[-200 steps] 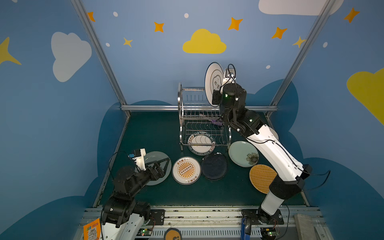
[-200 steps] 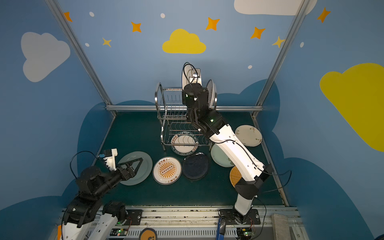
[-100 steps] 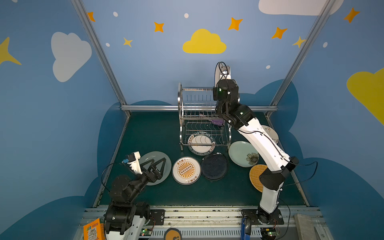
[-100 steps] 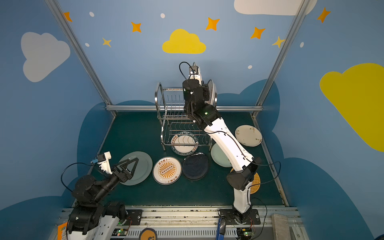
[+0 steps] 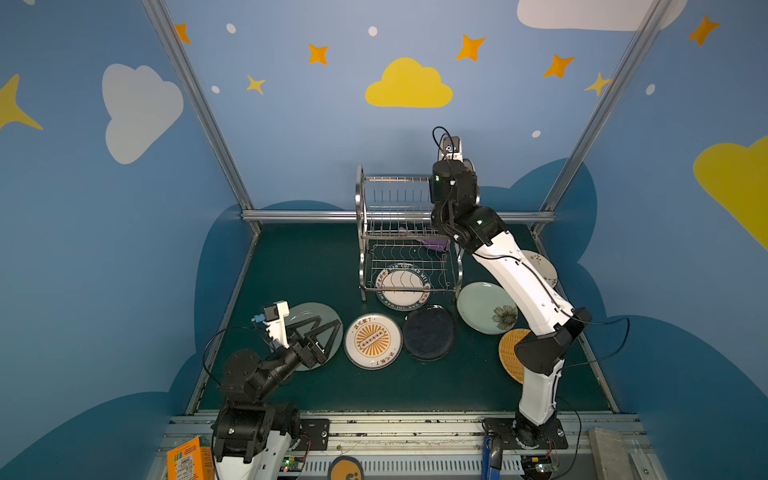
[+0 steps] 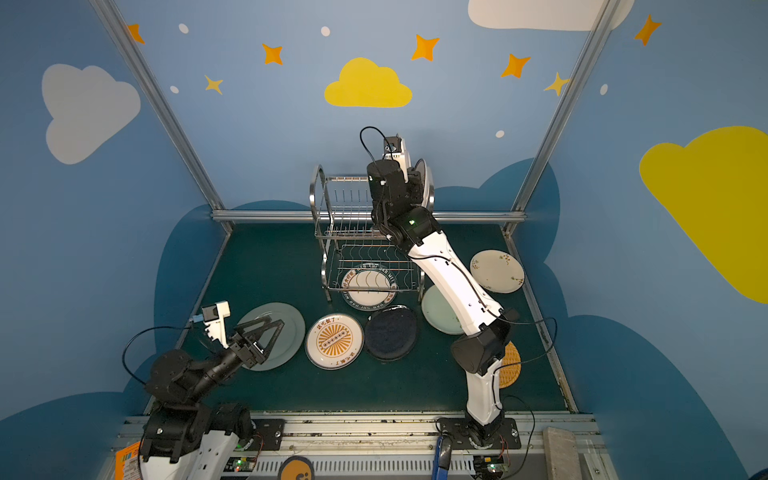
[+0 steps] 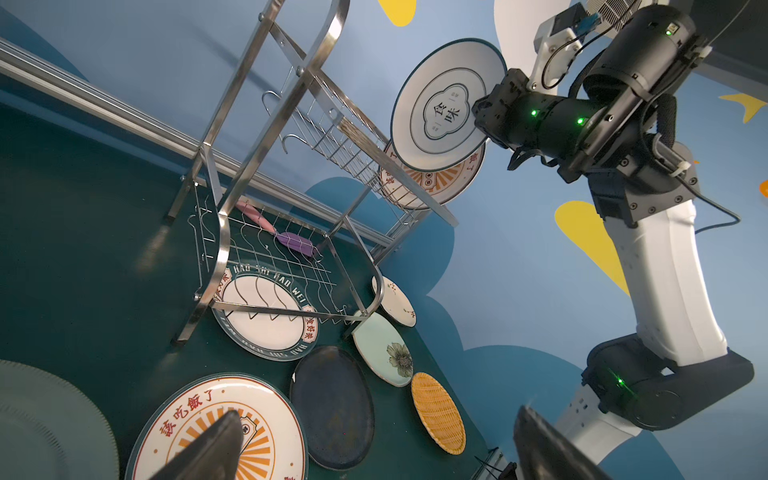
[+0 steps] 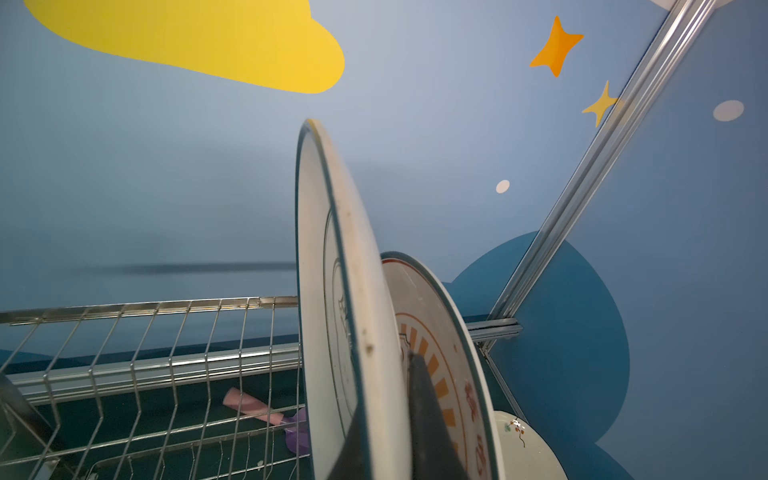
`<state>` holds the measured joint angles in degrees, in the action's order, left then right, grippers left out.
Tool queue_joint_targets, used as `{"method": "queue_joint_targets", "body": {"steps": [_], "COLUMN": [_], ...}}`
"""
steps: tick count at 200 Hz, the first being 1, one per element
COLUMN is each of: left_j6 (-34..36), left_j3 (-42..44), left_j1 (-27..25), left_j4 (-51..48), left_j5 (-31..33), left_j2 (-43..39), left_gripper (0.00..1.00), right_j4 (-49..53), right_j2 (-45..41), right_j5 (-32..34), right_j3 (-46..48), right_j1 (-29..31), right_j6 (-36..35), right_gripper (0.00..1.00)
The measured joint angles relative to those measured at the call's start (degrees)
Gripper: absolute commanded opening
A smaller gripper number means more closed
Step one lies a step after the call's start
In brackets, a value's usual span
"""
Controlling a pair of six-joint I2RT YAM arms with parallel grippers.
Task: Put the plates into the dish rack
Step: 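Lower the cloud-outline plate into the top-tier slot beside the sunburst plate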
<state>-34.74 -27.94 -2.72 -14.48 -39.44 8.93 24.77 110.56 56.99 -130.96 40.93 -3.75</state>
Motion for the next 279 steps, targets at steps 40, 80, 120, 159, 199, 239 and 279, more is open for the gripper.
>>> {"method": "queue_joint_targets", "body": {"steps": [40, 80, 120, 159, 199, 239, 279], "left_j6": [0.0, -0.2, -0.6, -0.7, -0.7, -0.7, -0.7], "left_j3": [0.0, 0.0, 0.0, 0.0, 0.0, 0.0, 0.0], "left_j1": [0.1, 0.5, 1.6, 1.7, 1.9, 1.9, 1.9], "left_j4": [0.2, 0.2, 0.8, 1.0, 1.0, 1.0, 1.0], "left_j5": [-0.2, -0.6, -0.8, -0.8, -0.8, -0.7, -0.5], "left_j2": [0.0, 1.1, 2.1, 2.2, 2.2, 2.2, 2.2], "left_gripper": [1.00, 1.00, 1.00, 1.00, 1.00, 1.00, 1.00], "right_j4": [2.2, 4.9, 7.1, 8.9, 10.4, 11.5, 11.6], "right_j2": [1.8, 3.3, 4.0, 4.5, 4.8, 4.8, 4.6], "right_j5": [-0.2, -0.9, -1.3, -1.4, -1.4, -1.2, -1.0], "right_j3": [-0.5, -1.1, -2.1, -2.9, -3.8, -4.0, -3.5], "right_j1": [-0.9, -1.5, -1.6, -1.8, -1.8, -1.8, -1.7], "right_j6": [1.5, 3.5, 5.2, 7.3, 9.0, 10.6, 11.5], "right_gripper": [0.00, 0.00, 0.00, 0.00, 0.00, 0.00, 0.00]}}
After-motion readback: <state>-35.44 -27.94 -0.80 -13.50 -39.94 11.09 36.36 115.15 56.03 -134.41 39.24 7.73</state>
